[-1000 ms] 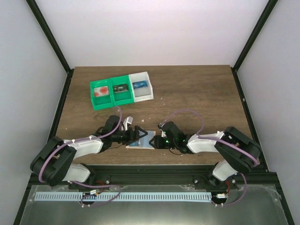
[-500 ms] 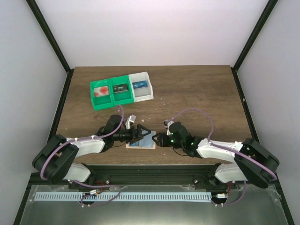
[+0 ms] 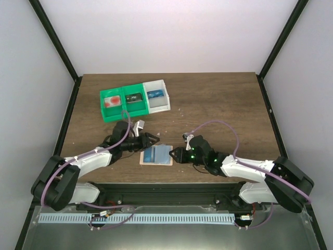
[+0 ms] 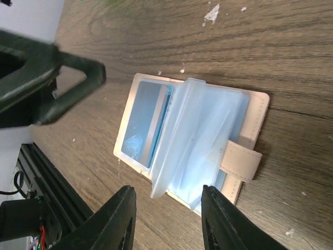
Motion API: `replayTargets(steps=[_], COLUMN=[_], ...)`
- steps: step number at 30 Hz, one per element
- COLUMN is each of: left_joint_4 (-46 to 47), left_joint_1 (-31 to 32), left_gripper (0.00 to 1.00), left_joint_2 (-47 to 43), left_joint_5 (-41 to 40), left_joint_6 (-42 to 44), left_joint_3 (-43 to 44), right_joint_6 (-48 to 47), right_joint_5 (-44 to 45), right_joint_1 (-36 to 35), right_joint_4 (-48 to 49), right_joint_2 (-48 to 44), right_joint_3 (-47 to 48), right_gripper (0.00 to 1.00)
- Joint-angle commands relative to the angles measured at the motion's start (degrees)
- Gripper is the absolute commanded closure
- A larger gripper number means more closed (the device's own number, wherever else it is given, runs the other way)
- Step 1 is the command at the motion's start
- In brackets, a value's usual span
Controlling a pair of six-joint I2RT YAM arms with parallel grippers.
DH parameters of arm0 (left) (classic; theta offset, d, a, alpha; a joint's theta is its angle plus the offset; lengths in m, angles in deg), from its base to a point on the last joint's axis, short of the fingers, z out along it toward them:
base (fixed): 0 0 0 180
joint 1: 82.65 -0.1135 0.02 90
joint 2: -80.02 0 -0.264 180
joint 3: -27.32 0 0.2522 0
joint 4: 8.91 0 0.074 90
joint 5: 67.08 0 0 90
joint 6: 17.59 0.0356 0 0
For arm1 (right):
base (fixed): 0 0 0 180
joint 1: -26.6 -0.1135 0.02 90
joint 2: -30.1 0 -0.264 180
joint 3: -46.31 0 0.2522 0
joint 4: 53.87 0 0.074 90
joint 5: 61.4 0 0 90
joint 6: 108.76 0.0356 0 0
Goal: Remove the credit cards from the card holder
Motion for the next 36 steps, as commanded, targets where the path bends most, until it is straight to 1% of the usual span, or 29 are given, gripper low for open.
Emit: replayTargets(steps=[1,2,5,8,12,16,18,23,26,30,36], left_joint_4=[-4.35,-5.44,-9.15,-10.9,-10.92,-8.78,-7.58,-4.72,-2.55,-2.41,-0.5], left_joint_1=[-5.7,-6.66,-8.31,-9.14,-10.11,-10.41,-10.41,-10.44,-10.44,-10.46,-10.45], left_gripper=[0.66,0.74,0.9,0.99,1.0,1.0,1.0,1.0,1.0,1.0,1.0], left_joint_2=[-2.51,-2.97,-3.62,-3.47,-2.93,-2.83,-1.98,2.44,2.87,3.45,5.68], left_joint_5=[-0.29,-0.61,-2.37,-4.13,-5.51,-6.43,-6.56,-3.16,-2.22,-2.31,-0.64], left_joint_6=[3.79,4.6,7.37,9.43,10.02,9.63,9.7,9.88,9.34,9.5,9.21], left_joint_3=[-1.42,-1.7,-1.92,-2.76,-5.19,-7.94,-8.72,-9.4,-10.83,-11.61,-12.33], right_joint_6=[1.0,1.31,1.73,1.62,1.73,2.61,2.9,3.94,4.16,3.89,3.34], right_joint_5=[-2.84,-3.42,-4.34,-4.41,-4.54,-6.46,-6.74,-8.92,-7.93,-5.66,-4.12], right_joint_1=[-0.43,-0.47,-1.24,-2.76,-4.56,-4.74,-4.71,-4.73,-4.73,-4.65,-4.56], right_joint_4=[1.32,1.58,2.35,2.28,2.86,5.02,5.88,7.44,7.05,6.73,4.49], right_joint_2=[1.06,1.65,3.97,7.32,13.42,18.99,21.63,27.95,29.71,29.7,29.15], right_joint_3=[3.64,4.32,7.33,10.81,14.68,16.83,17.84,20.34,20.45,18.87,18.3], right_gripper=[0.64,0.64,0.65,0.65,0.65,0.64,0.66,0.7,0.73,0.76,0.77])
